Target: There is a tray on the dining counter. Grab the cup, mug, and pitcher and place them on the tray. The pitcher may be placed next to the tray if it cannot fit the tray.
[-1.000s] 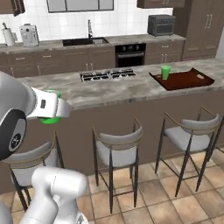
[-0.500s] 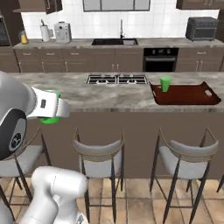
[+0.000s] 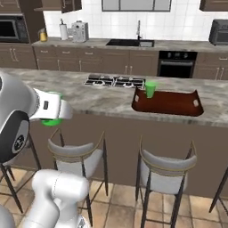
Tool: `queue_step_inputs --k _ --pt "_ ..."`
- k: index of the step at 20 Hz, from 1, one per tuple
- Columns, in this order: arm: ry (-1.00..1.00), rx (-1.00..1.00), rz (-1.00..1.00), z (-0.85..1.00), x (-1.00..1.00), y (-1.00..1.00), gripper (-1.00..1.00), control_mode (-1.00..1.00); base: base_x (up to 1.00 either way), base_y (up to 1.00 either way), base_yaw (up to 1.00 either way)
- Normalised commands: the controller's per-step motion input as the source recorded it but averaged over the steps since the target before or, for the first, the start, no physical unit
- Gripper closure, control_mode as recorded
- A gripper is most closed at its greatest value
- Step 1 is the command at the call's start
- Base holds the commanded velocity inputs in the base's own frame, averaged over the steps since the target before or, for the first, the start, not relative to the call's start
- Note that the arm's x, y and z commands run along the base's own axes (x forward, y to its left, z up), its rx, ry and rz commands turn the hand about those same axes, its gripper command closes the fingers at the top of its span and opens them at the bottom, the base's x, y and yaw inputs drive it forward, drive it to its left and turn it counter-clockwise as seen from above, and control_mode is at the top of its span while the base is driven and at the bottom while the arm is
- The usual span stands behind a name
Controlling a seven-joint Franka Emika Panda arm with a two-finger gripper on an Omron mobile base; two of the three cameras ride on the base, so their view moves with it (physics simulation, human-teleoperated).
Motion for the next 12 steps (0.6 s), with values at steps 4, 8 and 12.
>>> queue_step_inputs --k 4,8,12 --pt "0.00 0.00 0.00 0.00 0.00 0.00 1.00 1.00 0.24 -0.63 0.01" --pt "0.00 0.00 0.00 0.00 0.00 0.00 1.00 1.00 0.37 -0.36 -0.09" --pt "0.00 0.00 0.00 0.00 0.00 0.00 1.00 1.00 0.39 -0.44 -0.12"
